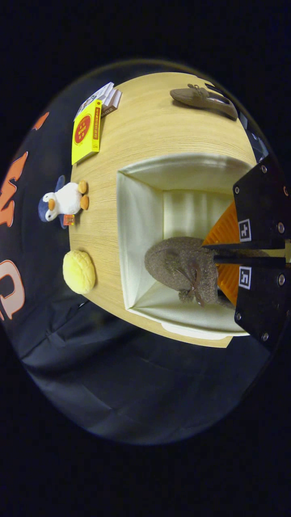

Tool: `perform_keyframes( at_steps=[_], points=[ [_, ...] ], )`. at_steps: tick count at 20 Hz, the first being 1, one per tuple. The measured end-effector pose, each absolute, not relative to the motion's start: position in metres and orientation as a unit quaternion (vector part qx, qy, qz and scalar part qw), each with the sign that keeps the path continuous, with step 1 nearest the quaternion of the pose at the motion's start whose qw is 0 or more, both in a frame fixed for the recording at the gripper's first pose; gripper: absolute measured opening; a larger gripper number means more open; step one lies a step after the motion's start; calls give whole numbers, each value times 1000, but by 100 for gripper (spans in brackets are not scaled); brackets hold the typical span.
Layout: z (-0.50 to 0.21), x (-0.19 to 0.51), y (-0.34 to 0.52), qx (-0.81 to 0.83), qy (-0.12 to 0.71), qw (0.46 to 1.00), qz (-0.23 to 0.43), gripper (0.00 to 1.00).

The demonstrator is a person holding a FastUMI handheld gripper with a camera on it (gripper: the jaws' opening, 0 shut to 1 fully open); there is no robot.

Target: Open the storage box then place both shoes into the box .Put the left shoe in first, then the right shoe, with the right side of both shoes facing outward in a uniform manner.

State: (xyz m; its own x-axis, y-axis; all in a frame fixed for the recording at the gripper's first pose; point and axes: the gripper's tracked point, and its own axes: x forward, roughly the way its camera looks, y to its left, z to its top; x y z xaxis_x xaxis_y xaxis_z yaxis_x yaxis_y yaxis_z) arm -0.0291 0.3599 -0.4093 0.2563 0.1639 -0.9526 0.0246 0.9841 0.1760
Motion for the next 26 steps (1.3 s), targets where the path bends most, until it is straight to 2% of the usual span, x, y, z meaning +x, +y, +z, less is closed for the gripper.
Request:
perform_keyframes(
  at_steps=[5,6,11,16,20,22,26],
  points=[
    [-421,-49,389,112,640,754,92,16],
    [-420,-44,387,114,632,761,94,23],
    [-379,-36,360,142,590,785,121,32],
    [-315,-38,284,160,520,830,126,60],
    [-291,-44,186,144,467,869,80,80],
    [-298,-56,133,120,462,877,47,87],
    [-330,-96,45,84,482,872,-13,91]
  ],
)
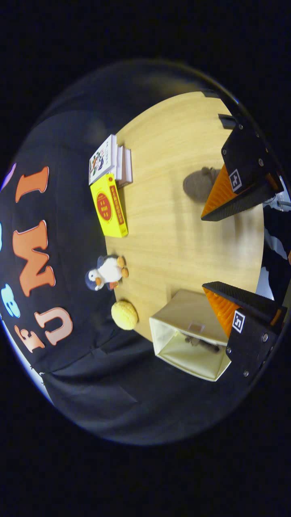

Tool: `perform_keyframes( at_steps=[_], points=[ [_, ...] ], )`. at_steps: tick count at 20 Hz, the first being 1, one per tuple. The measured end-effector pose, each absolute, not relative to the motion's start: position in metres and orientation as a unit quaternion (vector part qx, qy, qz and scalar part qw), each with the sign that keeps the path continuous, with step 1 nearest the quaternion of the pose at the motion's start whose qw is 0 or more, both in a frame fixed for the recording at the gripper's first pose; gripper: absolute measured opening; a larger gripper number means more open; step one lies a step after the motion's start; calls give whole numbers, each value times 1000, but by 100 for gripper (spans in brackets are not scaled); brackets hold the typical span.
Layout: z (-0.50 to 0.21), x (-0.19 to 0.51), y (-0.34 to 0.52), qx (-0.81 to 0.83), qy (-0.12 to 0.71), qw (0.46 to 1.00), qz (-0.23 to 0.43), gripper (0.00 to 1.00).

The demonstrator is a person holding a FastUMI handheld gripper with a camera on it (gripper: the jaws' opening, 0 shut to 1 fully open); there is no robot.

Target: Open the storage box then place both shoes into the box .Put the left shoe in first, then the right shoe, with the right side of both shoes facing outward in a uniform manner.

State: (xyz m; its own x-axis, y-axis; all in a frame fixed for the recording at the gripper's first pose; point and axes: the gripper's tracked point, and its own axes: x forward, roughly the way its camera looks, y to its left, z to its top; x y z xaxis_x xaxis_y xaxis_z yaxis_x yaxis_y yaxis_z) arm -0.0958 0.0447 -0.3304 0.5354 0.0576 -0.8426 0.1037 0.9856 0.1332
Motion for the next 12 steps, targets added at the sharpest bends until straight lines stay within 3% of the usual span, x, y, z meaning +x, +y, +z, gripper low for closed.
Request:
perform_keyframes(
  at_steps=[7,12],
  points=[
    [-387,-159,-37,57,515,853,-61,88],
    [-425,-165,-66,34,521,849,-77,72]
  ],
)
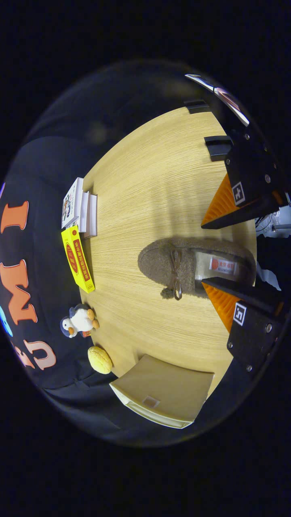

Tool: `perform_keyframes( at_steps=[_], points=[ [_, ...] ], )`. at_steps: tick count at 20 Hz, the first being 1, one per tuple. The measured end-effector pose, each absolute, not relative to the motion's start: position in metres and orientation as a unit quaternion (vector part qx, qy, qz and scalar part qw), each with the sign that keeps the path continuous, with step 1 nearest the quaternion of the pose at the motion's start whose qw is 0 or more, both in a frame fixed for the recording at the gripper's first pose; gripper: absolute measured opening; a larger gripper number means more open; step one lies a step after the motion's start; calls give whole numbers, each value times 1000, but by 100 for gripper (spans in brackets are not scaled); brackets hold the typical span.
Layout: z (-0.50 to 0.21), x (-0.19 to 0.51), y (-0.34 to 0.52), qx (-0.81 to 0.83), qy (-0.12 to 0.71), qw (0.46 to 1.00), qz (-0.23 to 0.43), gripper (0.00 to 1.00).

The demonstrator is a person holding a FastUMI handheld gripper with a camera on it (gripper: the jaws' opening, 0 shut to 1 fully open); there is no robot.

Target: Open the storage box then place both shoes into the box .Put the left shoe in first, then the right shoe, with the right side of both shoes facing outward in a uniform manner.

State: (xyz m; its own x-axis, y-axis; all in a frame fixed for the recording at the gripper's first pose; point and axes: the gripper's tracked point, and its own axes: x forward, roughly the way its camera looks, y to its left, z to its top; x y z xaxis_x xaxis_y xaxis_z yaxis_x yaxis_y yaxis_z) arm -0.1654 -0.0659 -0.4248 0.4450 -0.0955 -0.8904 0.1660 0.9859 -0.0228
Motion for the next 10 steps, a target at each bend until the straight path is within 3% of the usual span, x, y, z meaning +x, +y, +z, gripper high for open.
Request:
perform_keyframes(
  at_steps=[9,10],
  points=[
    [-459,-137,-76,32,487,867,-105,25],
    [-458,-137,-77,31,484,867,-111,13]
  ],
)
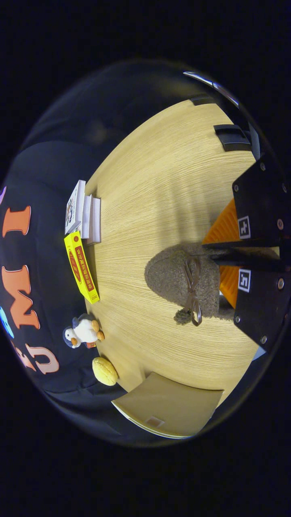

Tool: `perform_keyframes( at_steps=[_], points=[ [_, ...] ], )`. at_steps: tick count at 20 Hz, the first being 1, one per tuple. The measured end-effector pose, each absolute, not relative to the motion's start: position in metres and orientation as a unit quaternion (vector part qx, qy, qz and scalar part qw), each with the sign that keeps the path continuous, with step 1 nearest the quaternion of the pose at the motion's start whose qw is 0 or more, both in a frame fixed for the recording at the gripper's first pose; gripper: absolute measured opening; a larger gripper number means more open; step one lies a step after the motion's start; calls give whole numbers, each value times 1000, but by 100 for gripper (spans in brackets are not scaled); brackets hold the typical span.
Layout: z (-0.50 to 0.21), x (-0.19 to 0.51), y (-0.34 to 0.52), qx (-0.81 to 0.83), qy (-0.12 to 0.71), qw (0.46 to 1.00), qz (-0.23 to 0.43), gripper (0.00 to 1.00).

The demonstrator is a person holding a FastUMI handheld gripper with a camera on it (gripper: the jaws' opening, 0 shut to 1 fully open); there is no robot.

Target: Open the storage box then place both shoes into the box .Put the left shoe in first, then the right shoe, with the right side of both shoes facing outward in a uniform manner.

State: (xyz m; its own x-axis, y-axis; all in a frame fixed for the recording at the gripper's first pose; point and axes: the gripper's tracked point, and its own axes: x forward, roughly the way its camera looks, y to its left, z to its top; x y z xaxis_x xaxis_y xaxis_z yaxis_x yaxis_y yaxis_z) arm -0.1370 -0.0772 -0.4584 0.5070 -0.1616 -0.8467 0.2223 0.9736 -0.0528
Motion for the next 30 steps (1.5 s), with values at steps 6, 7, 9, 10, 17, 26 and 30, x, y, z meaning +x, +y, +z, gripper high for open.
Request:
perform_keyframes(
  at_steps=[6,7,9,10,17,26,30],
  points=[
    [-426,-128,-56,59,486,866,-100,3],
    [-416,-124,-53,59,484,867,-103,3],
    [-393,-115,-42,65,476,871,-101,3],
    [-381,-111,-34,69,472,874,-98,3],
    [-318,-87,43,95,459,881,-62,3],
    [-280,-50,165,84,449,889,10,3],
    [-284,-39,223,76,455,886,37,3]
  ],
)
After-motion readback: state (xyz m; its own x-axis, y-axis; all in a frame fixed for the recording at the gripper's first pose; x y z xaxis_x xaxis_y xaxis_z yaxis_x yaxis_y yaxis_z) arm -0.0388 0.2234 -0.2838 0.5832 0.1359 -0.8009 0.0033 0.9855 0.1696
